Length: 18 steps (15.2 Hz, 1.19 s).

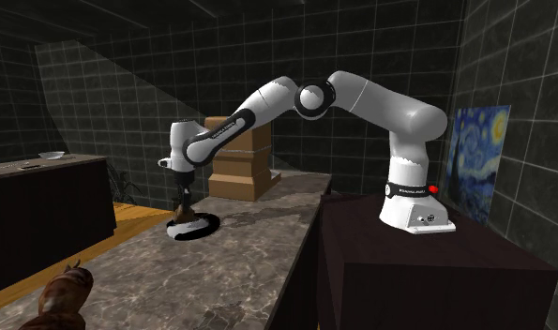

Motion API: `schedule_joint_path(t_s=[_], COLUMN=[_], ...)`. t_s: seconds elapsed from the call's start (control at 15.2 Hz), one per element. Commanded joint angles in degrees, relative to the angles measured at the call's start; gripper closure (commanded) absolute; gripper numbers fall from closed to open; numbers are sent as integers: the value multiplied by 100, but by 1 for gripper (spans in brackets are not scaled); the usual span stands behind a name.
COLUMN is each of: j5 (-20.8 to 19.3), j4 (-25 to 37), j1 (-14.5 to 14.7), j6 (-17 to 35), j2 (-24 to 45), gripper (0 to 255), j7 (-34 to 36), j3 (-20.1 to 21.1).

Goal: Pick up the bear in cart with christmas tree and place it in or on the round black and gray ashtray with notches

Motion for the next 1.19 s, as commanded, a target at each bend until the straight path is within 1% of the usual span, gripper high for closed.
schedule_joint_path(t_s=[0.0, 0.33, 0.4, 0.73, 0.99, 1.12], j5=[-1, -1, -1, -1, 17, 16], j4=[40, 40, 38, 40, -512, -516], j1=[-6, -7, -6, -7, -31, -31], j6=[-7, -7, -6, -7, -171, -169], j2=[54, 54, 53, 54, -655, -657], gripper=[255, 255, 0, 0, 0, 0], j7=[-8, -8, -7, -8, 20, 21], j3=[-8, -7, -8, -7, 37, 37])
